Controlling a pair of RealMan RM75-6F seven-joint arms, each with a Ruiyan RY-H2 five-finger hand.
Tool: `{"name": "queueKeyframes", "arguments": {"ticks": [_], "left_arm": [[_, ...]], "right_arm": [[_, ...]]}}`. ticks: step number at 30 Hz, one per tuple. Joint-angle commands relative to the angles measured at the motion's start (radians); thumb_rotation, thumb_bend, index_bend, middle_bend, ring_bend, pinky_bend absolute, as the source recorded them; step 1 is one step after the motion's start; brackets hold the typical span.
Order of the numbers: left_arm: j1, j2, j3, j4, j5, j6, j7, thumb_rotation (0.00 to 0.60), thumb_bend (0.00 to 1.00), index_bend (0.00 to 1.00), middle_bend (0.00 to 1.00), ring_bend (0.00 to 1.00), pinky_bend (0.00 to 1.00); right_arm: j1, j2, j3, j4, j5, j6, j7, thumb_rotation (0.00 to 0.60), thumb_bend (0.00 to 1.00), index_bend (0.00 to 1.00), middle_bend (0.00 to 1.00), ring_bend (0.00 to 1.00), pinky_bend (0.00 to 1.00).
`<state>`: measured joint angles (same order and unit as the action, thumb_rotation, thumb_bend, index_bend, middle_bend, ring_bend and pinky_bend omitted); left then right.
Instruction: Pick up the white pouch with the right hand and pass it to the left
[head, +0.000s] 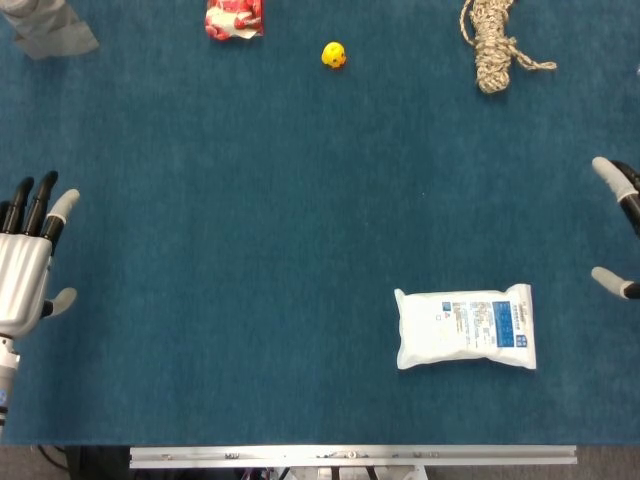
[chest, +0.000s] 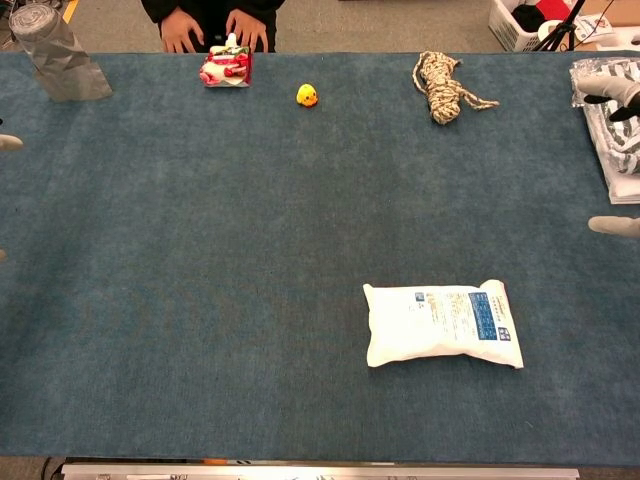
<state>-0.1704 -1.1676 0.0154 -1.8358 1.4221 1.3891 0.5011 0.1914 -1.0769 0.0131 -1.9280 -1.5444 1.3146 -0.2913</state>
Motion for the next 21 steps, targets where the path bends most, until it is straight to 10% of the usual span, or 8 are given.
{"name": "queueKeyframes", "arguments": {"ticks": [1, 21], "left_arm": [[0.001, -0.002, 0.004, 0.003, 0.011, 0.001, -0.006, 0.600, 0.00, 0.13, 0.03, 0.02, 0.20], [-0.007, -0.015, -0.002, 0.023, 0.008, -0.022, -0.017, 0.600, 0.00, 0.13, 0.03, 0.02, 0.20]], "right_arm": [[-0.003, -0.002, -0.009, -0.008, -0.017, 0.005, -0.004, 0.600, 0.00, 0.09, 0.16, 0.20, 0.45], [0.051, 0.073, -0.096, -0.089, -0.082, -0.149, 0.044, 0.600, 0.00, 0.09, 0.15, 0.17, 0.40]]}}
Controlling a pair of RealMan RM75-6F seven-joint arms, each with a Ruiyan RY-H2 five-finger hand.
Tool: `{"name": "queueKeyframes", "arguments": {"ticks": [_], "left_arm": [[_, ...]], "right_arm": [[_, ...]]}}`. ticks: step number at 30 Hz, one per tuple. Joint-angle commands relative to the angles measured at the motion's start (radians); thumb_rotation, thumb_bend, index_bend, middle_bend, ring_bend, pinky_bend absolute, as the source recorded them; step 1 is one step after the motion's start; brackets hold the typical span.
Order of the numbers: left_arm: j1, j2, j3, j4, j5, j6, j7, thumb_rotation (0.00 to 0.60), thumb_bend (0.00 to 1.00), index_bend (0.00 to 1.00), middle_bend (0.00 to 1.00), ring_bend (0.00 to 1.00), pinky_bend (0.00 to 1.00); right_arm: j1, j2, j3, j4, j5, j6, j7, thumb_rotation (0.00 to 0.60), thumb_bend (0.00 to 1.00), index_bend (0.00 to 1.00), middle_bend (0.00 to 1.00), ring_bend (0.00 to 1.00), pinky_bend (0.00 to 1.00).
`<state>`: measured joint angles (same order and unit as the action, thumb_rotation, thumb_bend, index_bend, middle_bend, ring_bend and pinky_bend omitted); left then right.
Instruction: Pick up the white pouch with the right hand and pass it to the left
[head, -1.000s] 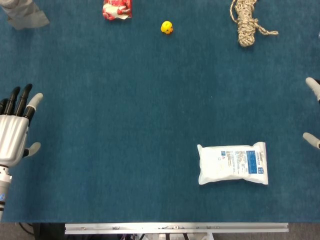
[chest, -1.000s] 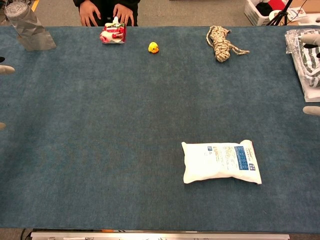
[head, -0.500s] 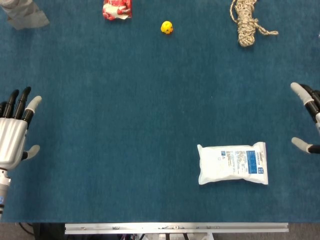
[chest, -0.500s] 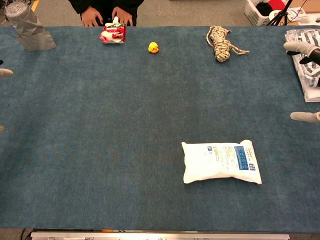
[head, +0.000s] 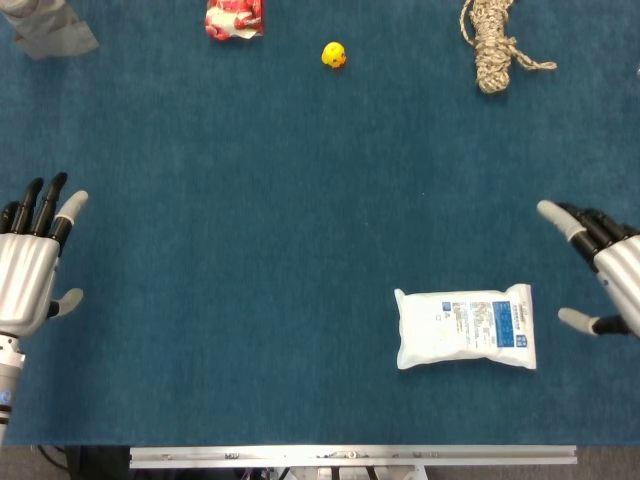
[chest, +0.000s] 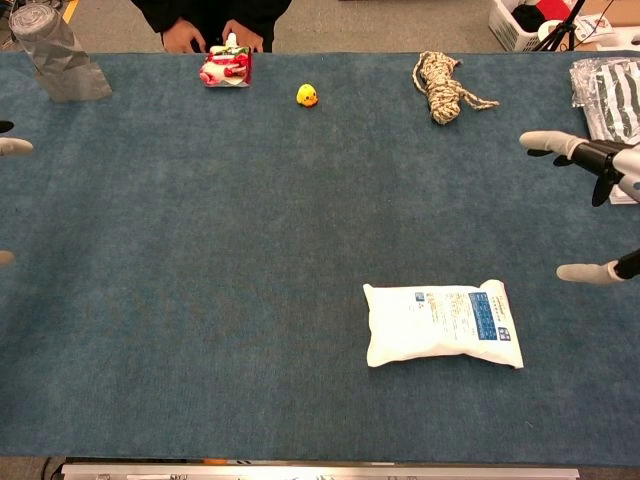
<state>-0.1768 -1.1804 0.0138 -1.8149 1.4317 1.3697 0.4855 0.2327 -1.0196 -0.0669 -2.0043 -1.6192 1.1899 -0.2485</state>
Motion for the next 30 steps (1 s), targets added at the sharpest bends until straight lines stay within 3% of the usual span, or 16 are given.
{"name": "queueKeyframes", "arguments": {"ticks": [1, 18, 30], "left_arm": [[-0.001, -0.003, 0.000, 0.004, -0.002, -0.004, -0.003, 0.600, 0.00, 0.13, 0.03, 0.02, 0.20], [-0.014, -0.016, -0.003, 0.038, -0.008, -0.032, -0.038, 0.600, 0.00, 0.13, 0.03, 0.02, 0.21], [-0.011, -0.013, 0.001, 0.044, -0.009, -0.032, -0.049, 0.600, 0.00, 0.13, 0.03, 0.02, 0.21]], "right_arm": [[0.012, 0.019, -0.021, -0.016, -0.008, -0.034, -0.003, 0.600, 0.00, 0.09, 0.15, 0.16, 0.39], [0.051, 0.028, -0.073, -0.063, 0.032, -0.176, -0.133, 0.600, 0.00, 0.09, 0.15, 0.16, 0.38], [0.103, -0.053, -0.071, -0.031, 0.124, -0.286, -0.251, 0.600, 0.00, 0.09, 0.13, 0.13, 0.34]]}}
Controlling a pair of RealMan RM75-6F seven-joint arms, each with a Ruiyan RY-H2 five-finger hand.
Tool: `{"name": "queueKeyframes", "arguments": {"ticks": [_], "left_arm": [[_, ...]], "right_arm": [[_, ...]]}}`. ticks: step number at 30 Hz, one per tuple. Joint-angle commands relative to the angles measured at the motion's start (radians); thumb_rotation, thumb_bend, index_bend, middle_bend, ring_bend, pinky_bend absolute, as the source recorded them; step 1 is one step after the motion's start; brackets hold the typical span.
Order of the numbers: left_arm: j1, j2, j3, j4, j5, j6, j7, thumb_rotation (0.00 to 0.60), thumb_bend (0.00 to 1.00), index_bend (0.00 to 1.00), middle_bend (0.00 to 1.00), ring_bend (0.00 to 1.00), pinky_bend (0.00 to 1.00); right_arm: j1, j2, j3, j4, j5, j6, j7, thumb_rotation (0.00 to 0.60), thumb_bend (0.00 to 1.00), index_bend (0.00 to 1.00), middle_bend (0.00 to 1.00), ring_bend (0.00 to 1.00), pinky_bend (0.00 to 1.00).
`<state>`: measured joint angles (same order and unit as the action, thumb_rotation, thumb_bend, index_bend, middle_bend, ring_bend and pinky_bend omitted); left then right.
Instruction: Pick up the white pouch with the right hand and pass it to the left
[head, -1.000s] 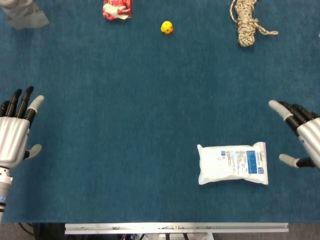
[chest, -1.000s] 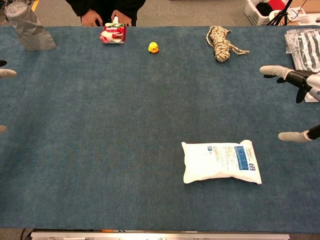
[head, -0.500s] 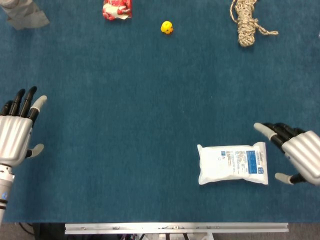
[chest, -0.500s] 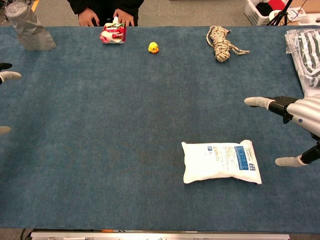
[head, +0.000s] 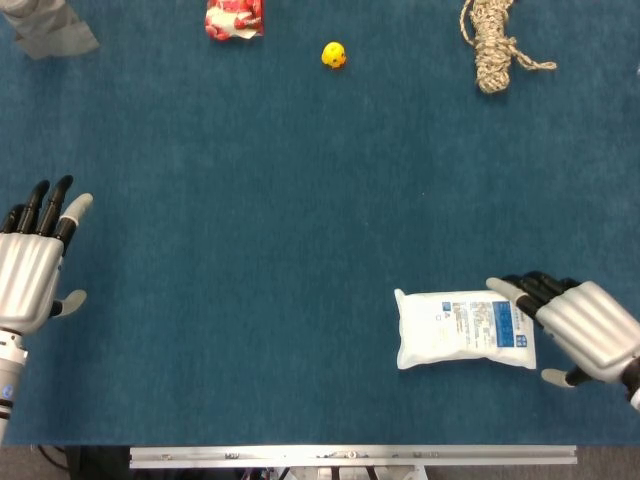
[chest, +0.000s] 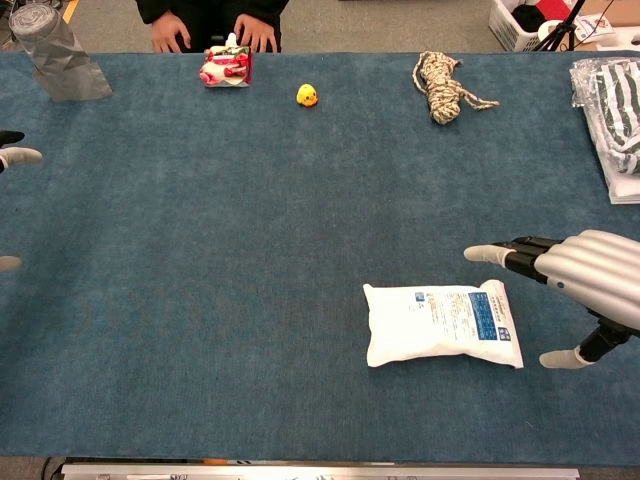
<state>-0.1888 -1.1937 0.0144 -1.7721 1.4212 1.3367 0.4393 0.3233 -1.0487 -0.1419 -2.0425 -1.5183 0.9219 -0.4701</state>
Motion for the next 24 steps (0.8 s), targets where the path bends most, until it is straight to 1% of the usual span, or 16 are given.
{"name": "queueKeyframes", "arguments": {"ticks": [1, 9, 18, 24], "left_arm": [[0.002, 0.001, 0.002, 0.003, 0.002, 0.002, -0.006, 0.600, 0.00, 0.13, 0.03, 0.02, 0.21], [0.007, 0.005, 0.006, 0.012, 0.002, 0.002, -0.023, 0.600, 0.00, 0.13, 0.03, 0.02, 0.22], [0.013, 0.004, 0.011, 0.024, 0.006, 0.004, -0.041, 0.600, 0.00, 0.13, 0.03, 0.02, 0.22], [0.017, 0.005, 0.013, 0.028, 0.007, 0.005, -0.049, 0.600, 0.00, 0.13, 0.03, 0.02, 0.22]], "right_arm": [[0.017, -0.034, 0.005, 0.008, 0.033, -0.024, -0.044, 0.600, 0.00, 0.09, 0.13, 0.13, 0.34], [0.034, -0.089, 0.002, 0.006, 0.121, -0.042, -0.154, 0.600, 0.00, 0.09, 0.13, 0.12, 0.34], [0.040, -0.129, -0.014, -0.024, 0.253, -0.003, -0.308, 0.600, 0.00, 0.09, 0.13, 0.12, 0.34], [0.054, -0.159, -0.030, -0.046, 0.370, 0.036, -0.419, 0.600, 0.00, 0.09, 0.13, 0.12, 0.34]]}}
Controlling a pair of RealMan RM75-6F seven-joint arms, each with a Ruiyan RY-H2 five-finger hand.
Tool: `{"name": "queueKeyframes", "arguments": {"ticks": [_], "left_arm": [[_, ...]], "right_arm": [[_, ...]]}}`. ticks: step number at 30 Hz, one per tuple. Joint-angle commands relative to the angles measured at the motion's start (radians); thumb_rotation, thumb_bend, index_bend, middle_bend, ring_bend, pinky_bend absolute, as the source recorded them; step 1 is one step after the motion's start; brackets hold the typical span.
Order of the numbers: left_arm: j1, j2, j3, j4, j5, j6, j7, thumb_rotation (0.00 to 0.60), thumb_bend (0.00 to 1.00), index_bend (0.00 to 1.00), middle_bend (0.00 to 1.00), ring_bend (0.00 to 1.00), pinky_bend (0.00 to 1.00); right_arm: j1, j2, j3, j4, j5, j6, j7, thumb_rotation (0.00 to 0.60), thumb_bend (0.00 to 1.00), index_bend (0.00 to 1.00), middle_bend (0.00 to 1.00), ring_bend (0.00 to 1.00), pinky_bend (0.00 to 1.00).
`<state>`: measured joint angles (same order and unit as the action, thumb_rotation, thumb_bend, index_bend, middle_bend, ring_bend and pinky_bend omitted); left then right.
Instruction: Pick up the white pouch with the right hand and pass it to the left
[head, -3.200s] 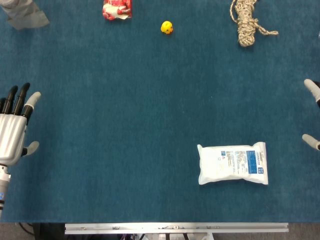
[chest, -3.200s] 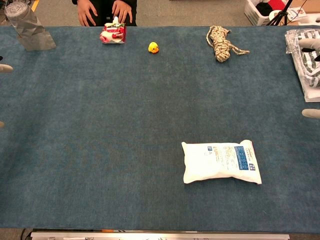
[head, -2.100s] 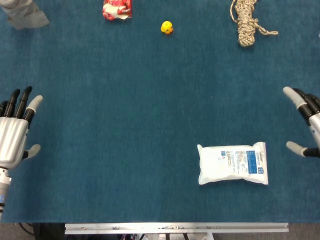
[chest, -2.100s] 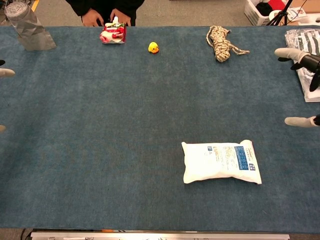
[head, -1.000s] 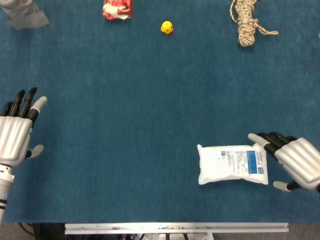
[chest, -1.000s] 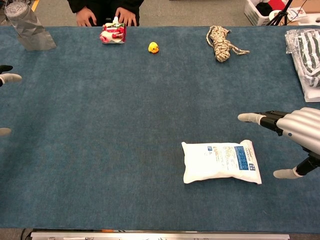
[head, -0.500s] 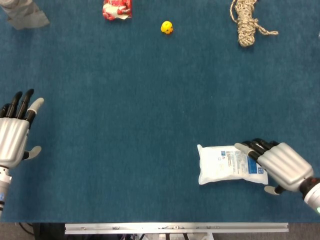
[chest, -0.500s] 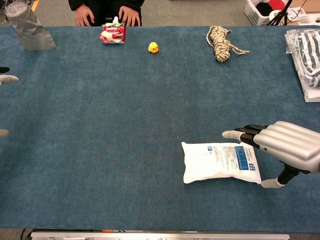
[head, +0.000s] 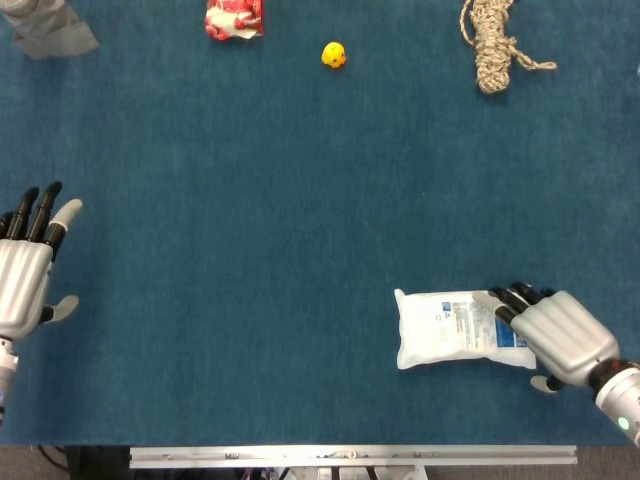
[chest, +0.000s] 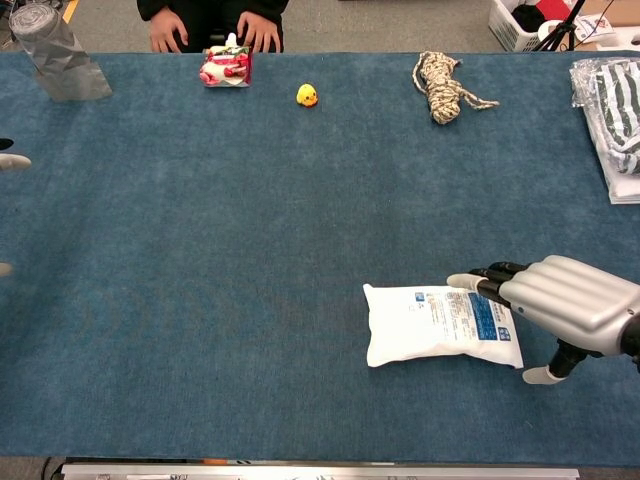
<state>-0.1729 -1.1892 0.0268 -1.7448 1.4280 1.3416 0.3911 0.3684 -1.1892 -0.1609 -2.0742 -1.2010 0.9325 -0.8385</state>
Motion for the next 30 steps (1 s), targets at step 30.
{"name": "queueKeyframes", "arguments": {"ticks": [30], "left_arm": [[0.011, -0.001, 0.004, 0.018, 0.005, 0.000, -0.031, 0.600, 0.00, 0.13, 0.03, 0.02, 0.23]], "right_arm": [[0.086, -0.154, -0.032, 0.001, 0.228, 0.155, -0.147, 0.600, 0.00, 0.09, 0.13, 0.12, 0.34]]}}
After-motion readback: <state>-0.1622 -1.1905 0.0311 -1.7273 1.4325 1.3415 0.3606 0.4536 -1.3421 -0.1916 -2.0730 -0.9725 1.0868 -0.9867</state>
